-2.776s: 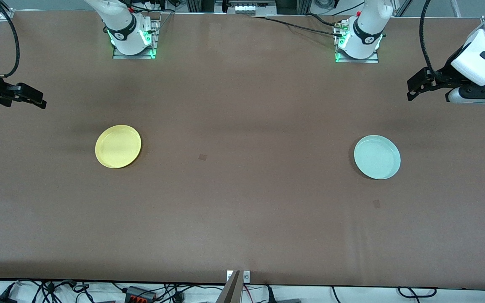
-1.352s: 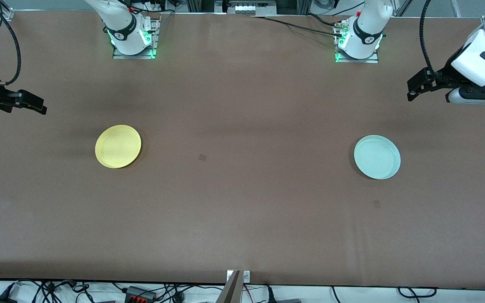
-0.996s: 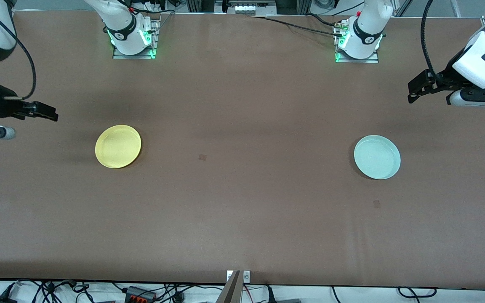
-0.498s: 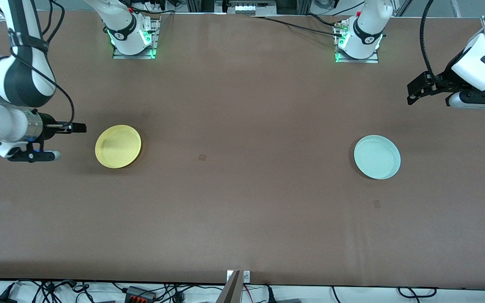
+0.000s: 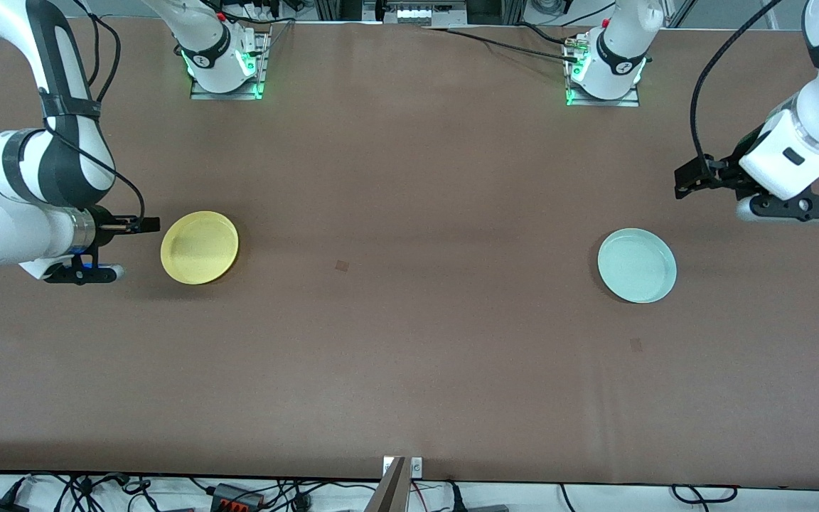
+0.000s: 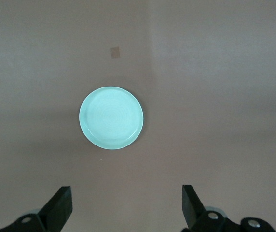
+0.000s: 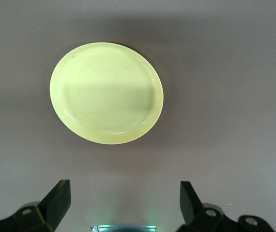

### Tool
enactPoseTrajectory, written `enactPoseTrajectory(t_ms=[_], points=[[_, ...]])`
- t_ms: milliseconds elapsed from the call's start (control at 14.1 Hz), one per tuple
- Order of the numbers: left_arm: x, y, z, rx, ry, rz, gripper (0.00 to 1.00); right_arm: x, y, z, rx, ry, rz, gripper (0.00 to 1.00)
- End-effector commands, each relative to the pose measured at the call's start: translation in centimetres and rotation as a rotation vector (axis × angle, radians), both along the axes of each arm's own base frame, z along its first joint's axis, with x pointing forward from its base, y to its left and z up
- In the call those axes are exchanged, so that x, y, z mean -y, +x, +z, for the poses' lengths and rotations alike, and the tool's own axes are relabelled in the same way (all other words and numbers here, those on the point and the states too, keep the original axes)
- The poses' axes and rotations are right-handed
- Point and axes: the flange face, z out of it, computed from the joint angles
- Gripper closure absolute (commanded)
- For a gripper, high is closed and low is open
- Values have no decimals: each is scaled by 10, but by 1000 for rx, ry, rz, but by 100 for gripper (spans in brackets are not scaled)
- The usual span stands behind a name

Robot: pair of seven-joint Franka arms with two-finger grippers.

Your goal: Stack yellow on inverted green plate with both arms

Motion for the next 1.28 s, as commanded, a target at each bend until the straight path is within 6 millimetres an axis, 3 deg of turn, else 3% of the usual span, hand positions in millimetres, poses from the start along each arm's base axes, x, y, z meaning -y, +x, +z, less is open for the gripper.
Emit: enactPoseTrajectory(t_ms=[0,142,285,427,498,641,925,1210], points=[[-7,19,-10,-18,22,4,0,5,4,-30,-37,0,-11,0],[-44,29,-46,-89,19,51,0,17,3,-50,-69,2,-30,0],[-63,45,-78,-105,17,73,0,27,3,-72,-88,4,-44,0],[-98,58,-127,-110,-12,4,0,37,3,-96,-99,27,-68,0],[-122,61,-147,-80,-20,-13,0,43,3,-106,-104,41,-88,0],[-147,57,-184,-21,-28,-67,0,51,2,-123,-106,45,-103,0],[-163,32,-252,0,-39,-91,0,56,-2,-148,-124,47,-113,0],[-158,4,-310,39,-44,-160,1,57,-1,-167,-114,92,-148,0]])
